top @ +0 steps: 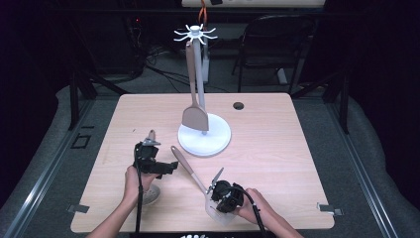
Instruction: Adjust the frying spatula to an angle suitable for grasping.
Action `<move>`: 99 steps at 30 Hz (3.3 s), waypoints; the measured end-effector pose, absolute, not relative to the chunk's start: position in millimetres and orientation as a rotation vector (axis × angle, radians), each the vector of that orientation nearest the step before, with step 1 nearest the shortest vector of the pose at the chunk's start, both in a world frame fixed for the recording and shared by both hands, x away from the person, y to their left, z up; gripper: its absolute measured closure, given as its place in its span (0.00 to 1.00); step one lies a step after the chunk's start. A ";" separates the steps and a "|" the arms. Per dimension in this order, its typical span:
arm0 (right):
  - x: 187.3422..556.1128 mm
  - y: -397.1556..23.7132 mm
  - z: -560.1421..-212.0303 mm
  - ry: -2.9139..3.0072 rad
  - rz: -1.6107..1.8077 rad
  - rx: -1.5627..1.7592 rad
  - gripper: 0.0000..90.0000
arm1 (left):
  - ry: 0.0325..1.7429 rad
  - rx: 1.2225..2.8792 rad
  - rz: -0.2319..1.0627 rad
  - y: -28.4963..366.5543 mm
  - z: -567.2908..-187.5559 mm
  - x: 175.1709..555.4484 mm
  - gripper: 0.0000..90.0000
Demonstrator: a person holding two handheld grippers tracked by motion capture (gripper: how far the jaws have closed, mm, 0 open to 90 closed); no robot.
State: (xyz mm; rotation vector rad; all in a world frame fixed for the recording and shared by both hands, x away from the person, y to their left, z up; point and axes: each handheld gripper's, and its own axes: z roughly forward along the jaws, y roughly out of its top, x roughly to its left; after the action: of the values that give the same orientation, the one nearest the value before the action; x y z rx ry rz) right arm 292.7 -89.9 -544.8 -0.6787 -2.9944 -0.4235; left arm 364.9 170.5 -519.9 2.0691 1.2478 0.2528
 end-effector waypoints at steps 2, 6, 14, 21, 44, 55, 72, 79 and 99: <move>293.5 -91.4 -546.5 -2.966 -0.460 -0.694 1.00 | 1.247 2.073 0.230 165.3 -521.5 364.6 0.03; 293.6 -91.4 -546.8 -2.959 -0.469 -0.690 1.00 | 1.246 2.063 0.183 152.1 -524.8 366.8 0.05; 295.7 -93.0 -546.6 -2.953 -0.466 -0.677 1.00 | 1.280 2.065 0.110 137.6 -534.5 374.1 0.12; 296.3 -93.2 -546.6 -2.953 -0.466 -0.670 1.00 | 1.305 2.062 0.078 130.6 -537.5 379.9 0.19; 297.5 -93.7 -547.7 -2.932 -0.486 -0.673 1.00 | 1.388 1.970 -0.006 130.3 -547.3 389.2 0.51; 299.1 -96.8 -545.2 -2.929 -0.498 -0.652 1.00 | 1.302 1.882 -0.030 135.4 -538.4 382.9 0.60; 309.2 -87.7 -524.0 -2.970 -0.961 -0.939 0.69 | 1.180 1.852 0.015 133.5 -517.0 368.4 0.65; 316.8 -76.7 -532.0 -2.975 -0.948 -0.993 0.69 | 1.148 1.851 0.019 133.2 -512.9 364.8 0.66; 313.9 -81.9 -531.4 -2.900 -1.103 -1.027 0.83 | 1.027 1.858 -0.023 120.6 -516.3 348.0 0.67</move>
State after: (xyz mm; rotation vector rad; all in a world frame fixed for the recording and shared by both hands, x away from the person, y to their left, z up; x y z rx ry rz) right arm 313.9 -81.9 -531.4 -1.0269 -2.8999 -1.1033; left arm 348.0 120.6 -516.3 1.8579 1.0271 -0.0226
